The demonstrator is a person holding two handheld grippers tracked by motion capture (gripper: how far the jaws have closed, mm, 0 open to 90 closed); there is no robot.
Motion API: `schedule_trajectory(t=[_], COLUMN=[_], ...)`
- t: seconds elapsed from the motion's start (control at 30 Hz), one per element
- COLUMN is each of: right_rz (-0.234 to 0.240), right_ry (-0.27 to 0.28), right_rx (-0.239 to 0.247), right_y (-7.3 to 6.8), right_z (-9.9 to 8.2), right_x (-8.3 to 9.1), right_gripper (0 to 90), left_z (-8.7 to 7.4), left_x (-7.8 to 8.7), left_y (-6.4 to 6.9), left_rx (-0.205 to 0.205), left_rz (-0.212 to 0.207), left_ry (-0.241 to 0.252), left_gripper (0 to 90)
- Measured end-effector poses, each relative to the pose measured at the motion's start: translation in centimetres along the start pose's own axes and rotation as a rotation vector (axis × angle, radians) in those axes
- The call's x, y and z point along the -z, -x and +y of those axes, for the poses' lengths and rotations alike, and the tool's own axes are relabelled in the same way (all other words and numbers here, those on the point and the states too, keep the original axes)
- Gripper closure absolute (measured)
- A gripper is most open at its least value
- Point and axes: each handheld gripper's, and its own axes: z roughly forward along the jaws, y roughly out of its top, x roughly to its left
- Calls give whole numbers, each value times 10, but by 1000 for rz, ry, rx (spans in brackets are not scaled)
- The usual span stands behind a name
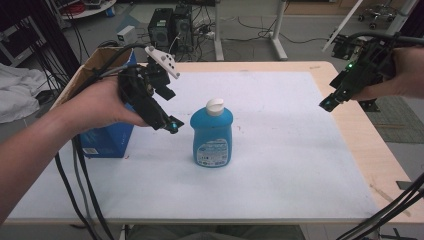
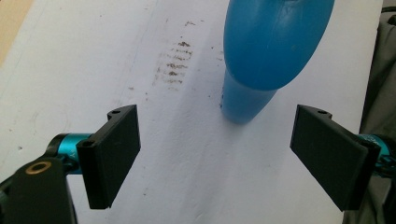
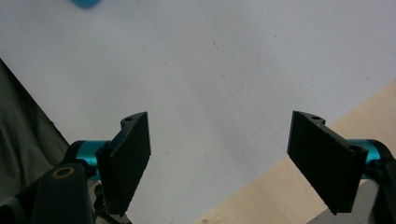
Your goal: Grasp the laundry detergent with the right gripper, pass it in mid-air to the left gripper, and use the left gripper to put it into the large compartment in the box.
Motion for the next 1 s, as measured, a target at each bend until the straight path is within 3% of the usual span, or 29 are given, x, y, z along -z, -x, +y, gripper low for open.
schedule_trajectory(t=[1.0], right_rz=[-5], right_ry=[22], right_rx=[-9], right_y=[-5], right_z=[-12], right_x=[3], right_gripper=[211], left_z=[1], left_x=[6], left_y=[3], left_rx=[4], left_rz=[33], left_ry=[1], left_gripper=[161])
